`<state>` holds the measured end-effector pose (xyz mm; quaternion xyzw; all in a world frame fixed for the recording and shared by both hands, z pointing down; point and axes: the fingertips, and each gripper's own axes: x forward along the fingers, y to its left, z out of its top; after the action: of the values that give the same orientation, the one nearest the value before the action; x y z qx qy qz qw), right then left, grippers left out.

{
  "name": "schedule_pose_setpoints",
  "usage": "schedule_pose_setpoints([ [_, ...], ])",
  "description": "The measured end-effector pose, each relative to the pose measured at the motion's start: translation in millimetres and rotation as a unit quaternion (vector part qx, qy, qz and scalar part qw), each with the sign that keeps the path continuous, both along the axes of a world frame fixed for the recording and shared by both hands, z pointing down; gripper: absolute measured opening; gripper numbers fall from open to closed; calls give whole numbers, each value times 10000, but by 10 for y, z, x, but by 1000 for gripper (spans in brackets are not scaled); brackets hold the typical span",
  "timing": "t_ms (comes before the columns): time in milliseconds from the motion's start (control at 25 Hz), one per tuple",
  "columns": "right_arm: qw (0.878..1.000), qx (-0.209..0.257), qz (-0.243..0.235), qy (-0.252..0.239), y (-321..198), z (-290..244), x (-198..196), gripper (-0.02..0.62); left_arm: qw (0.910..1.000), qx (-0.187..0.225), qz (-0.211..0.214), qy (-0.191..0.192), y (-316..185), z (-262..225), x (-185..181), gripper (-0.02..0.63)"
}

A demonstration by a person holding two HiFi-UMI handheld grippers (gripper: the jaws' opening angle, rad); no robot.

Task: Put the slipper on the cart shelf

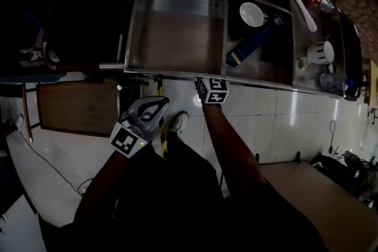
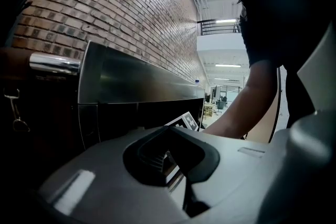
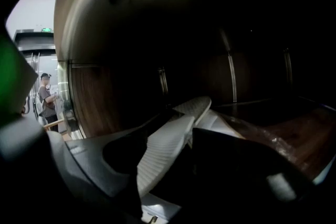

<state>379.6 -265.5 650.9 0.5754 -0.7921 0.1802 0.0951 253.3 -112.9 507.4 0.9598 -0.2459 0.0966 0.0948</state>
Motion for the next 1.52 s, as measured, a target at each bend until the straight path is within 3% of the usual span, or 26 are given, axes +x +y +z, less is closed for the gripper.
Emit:
schedule_pose_setpoints([
  [280,9992,191,-265,219,172,-139,-24,258,9999,82,-137,29,-2,-63,-54,2],
  [560,9932,397,-907,610,860,-486,-123,256,9988,258,-391,147,106,-279,-281,2],
  [880,9798,757,-1835,252,1474,-1160,-555,246,9958,392,-777,297,354,-587,-645,1],
  [960,9753,895,-2018,31,1574,-1413,-699,217,9951,449,-807,339,419,-682,-707,2],
  [1240,9519,1237,-2783,-342,1996,-2153,-1259,13,9915,678,-980,530,609,-1027,-886,2],
  [1520,9224,1337,-3607,-345,2319,-2283,-1683,0,9892,527,-1296,429,815,-1070,-1059,0],
])
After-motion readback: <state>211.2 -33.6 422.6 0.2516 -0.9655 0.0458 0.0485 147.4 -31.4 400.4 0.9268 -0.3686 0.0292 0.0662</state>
